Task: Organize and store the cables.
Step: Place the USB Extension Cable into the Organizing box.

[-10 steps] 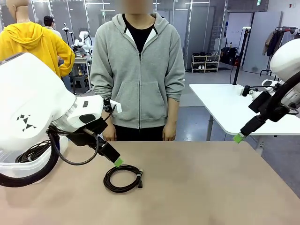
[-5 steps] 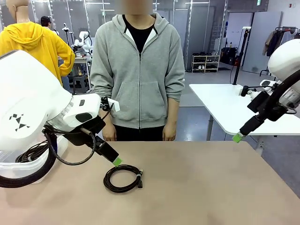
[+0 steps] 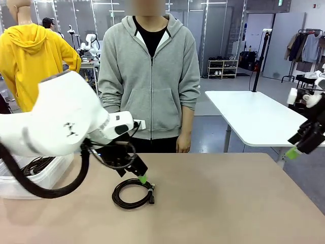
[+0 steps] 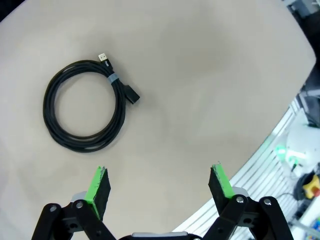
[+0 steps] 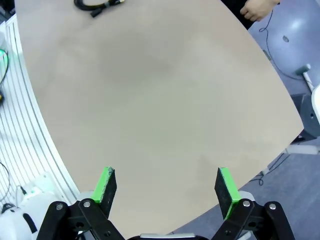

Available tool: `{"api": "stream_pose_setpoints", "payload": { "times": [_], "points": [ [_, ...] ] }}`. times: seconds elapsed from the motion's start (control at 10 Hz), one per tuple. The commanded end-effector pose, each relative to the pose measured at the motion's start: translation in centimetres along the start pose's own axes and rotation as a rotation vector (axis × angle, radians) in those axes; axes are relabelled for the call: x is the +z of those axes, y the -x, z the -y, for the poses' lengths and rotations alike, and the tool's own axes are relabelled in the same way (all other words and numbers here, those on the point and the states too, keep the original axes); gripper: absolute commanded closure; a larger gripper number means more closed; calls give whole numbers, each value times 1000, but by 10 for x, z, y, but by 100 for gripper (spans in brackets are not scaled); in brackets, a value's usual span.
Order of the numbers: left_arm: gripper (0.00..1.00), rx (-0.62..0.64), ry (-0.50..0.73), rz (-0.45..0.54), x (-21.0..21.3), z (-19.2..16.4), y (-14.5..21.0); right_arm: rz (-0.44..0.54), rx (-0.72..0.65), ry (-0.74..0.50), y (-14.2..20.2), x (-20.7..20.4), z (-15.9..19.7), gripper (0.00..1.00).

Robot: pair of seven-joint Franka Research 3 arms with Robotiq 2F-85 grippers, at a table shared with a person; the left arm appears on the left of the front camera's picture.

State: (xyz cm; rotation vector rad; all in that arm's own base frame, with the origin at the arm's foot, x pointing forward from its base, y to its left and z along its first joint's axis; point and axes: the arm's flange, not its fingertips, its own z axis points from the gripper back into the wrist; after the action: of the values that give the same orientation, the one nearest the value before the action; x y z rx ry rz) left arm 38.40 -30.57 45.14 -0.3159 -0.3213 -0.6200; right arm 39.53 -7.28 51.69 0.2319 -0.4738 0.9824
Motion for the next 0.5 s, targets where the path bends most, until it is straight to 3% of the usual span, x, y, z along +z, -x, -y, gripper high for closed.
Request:
{"api": "stream_pose_setpoints", "payload": {
  "times": [0.0,0.1,0.2,0.4],
  "points": [
    [0,70,-33,-79,-18,7,-37,73,12,18,22,-5,-9,0],
    [0,90,-53,-95,-33,4,-50,159,11,0,28,-7,-14,0],
    [0,111,-72,-118,-52,1,-63,17,8,6,12,1,-6,0],
    [0,144,-48,-163,-78,-6,-81,17,8,6,12,1,-6,0]
  ]
}}
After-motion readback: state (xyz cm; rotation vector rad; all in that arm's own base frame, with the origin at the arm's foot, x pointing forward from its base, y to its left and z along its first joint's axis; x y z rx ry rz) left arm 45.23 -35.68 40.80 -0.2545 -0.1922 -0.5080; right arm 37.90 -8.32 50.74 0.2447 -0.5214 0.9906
